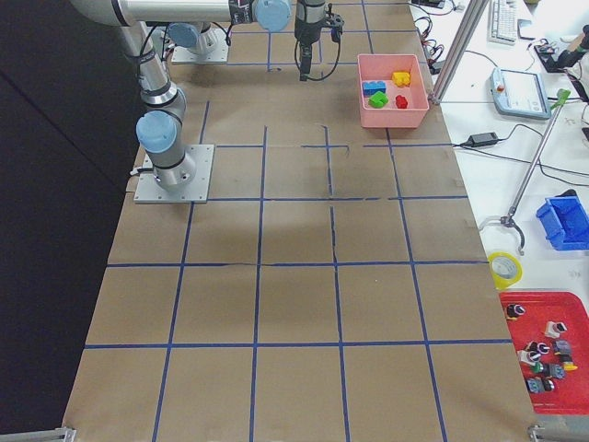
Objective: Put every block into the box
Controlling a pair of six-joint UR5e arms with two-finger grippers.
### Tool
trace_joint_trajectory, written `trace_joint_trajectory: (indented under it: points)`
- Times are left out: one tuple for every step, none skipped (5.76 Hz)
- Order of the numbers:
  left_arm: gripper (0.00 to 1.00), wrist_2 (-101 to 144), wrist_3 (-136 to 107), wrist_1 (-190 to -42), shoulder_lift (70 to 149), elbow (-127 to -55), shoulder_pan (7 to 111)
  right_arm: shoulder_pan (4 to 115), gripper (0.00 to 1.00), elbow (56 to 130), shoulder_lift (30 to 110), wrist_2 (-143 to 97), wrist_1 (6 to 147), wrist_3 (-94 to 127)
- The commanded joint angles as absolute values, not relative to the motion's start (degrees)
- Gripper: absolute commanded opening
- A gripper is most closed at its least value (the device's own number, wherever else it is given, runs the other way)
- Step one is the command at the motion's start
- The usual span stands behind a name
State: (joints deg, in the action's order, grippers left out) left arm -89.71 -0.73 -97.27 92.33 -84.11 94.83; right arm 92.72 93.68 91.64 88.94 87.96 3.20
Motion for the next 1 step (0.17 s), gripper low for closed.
trace_joint_trajectory:
  points:
    - [1.00,-90.00,-0.79,-97.64,92.29,-84.11,94.66,92.72,1.00,93.87,91.58,88.95,87.98,3.16]
